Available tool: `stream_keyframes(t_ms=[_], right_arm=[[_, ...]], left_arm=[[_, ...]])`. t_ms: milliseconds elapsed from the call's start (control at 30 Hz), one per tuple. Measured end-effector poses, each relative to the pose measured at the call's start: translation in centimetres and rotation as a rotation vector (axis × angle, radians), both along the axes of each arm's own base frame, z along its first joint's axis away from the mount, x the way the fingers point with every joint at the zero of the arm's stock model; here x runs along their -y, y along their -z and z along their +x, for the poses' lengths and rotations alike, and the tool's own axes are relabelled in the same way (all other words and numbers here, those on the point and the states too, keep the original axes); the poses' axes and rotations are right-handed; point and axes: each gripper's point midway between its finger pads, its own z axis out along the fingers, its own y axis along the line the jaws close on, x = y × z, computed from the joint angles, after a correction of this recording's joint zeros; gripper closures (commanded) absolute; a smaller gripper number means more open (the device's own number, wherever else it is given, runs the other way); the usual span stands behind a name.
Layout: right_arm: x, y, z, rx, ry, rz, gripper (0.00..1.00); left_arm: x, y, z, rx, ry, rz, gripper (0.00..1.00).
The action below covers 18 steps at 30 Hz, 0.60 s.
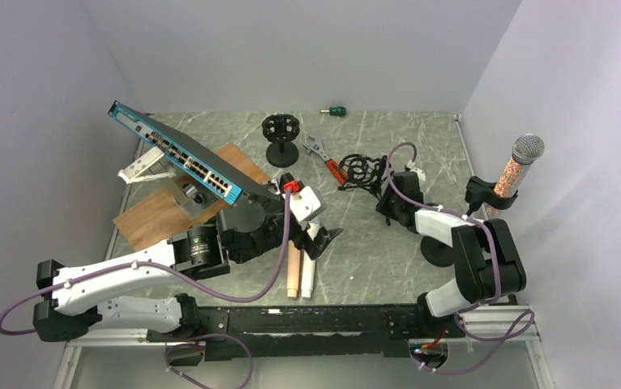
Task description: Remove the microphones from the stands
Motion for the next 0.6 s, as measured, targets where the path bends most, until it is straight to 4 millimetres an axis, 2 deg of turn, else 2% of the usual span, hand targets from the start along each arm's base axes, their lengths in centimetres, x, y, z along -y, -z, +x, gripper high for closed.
stream_keyframes(t_ms=[67, 200, 367, 600], right_arm=[[0.5, 0.0, -0.1, -0.005, 0.03, -0.009, 0.76], [1.1, 0.1, 0.0, -0.008, 0.066, -0.01, 0.86], [0.9, 0.1, 1.3, -0.014, 0.075, -0.005, 0.96], [1.1, 0.1, 3.6, -0.009, 0.112, 0.014, 0.97]], left_arm=[[-0.1, -0.1, 0.0, 0.001, 0.001, -0.002, 0.03], [-0.3, -0.5, -0.2, 0.005, 0.003, -0.015, 0.03], [-0.4, -0.7, -0.3, 0.012, 0.003, -0.016, 0.03], [-0.5, -0.7, -0.2, 0.022, -0.004, -0.01, 0.03]])
